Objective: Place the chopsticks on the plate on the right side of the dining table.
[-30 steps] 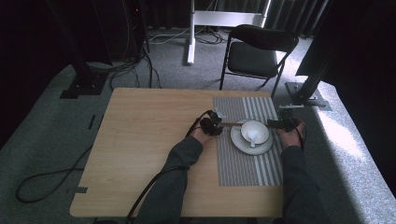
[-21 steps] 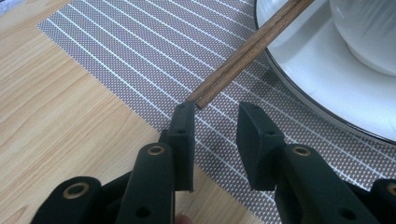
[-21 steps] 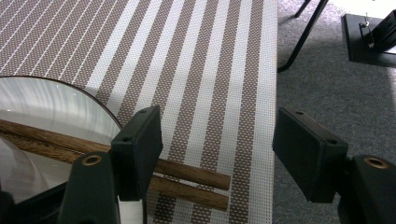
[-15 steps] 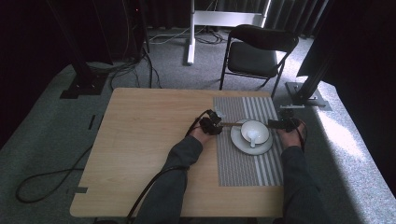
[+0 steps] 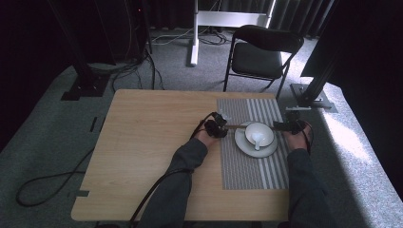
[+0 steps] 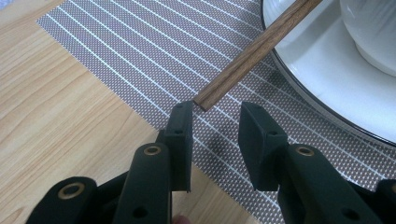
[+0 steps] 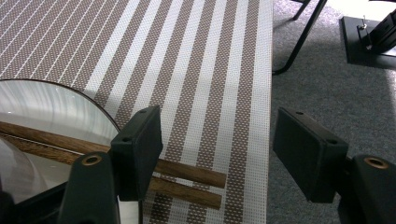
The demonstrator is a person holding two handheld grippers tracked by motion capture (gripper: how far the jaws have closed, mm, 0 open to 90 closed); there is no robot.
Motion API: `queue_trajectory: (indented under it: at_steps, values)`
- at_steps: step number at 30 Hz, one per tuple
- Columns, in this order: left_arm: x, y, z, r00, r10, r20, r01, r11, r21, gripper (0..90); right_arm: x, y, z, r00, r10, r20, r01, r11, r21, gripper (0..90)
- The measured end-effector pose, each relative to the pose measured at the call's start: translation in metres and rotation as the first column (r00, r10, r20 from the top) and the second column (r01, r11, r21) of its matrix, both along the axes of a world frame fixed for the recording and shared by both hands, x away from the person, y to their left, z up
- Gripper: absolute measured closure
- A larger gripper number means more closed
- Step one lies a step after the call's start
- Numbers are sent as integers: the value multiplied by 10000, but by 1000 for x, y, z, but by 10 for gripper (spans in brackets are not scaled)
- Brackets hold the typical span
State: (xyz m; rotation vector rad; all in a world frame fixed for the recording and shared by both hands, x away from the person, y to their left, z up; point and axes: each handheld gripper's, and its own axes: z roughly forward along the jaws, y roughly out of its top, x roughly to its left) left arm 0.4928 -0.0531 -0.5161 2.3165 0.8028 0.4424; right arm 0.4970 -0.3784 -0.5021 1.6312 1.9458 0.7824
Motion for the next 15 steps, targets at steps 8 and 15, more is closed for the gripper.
queue_trajectory:
  at_steps: [8, 15]
  values:
    - [-3, 10, 4, 9999, 140, 34, -140, 9999, -47, 644, -5, -4, 5, 9996, -55, 264, 52, 9999, 109, 318]
    - [-15, 20, 17, 9995, 157, 286, -148, 9995, -284, 634, -21, -13, 17, 9964, -220, 818, 193, 9993, 331, 318]
